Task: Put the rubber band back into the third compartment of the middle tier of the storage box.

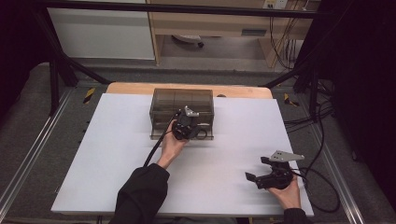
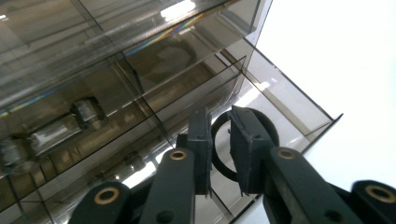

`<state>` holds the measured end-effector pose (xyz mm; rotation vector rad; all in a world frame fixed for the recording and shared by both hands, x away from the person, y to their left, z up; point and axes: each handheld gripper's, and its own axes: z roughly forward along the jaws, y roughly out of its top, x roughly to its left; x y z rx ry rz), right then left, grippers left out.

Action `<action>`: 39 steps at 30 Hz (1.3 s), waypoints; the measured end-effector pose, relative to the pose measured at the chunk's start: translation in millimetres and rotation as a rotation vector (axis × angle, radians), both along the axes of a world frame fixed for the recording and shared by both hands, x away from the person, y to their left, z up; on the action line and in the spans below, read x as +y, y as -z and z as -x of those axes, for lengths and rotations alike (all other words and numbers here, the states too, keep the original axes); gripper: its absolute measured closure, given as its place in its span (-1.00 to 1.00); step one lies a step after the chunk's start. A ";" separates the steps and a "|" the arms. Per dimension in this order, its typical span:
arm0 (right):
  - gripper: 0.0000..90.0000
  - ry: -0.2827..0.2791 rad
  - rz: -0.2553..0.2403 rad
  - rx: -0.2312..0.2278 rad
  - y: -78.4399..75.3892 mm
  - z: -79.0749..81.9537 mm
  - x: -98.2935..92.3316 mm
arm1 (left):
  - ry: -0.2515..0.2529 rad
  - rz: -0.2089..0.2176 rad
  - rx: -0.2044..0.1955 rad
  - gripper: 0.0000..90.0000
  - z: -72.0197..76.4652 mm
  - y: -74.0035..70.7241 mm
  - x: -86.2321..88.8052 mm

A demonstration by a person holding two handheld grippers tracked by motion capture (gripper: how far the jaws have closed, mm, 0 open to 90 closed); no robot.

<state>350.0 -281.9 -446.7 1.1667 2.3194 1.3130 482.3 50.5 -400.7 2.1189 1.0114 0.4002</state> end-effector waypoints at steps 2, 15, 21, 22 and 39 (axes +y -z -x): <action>-0.98 0.000 0.000 0.002 -0.1 0.0 0.0 | 0.001 0.002 -0.004 0.66 1.0 -2.2 1.6; -0.98 0.001 -0.001 -0.001 -0.2 -0.1 -0.2 | 0.053 0.004 -0.021 0.14 15.8 -19.3 11.4; -0.98 0.000 -0.001 0.000 -0.2 -0.2 -0.2 | 0.060 0.005 -0.025 -0.06 24.2 -21.8 19.1; -0.98 0.000 -0.002 0.001 -0.2 -0.3 -0.2 | 0.061 0.003 -0.027 -0.09 25.4 -21.9 20.8; -0.98 0.002 -0.004 0.003 -0.4 0.1 -0.2 | 0.073 0.015 -0.055 -0.52 50.8 -25.7 51.4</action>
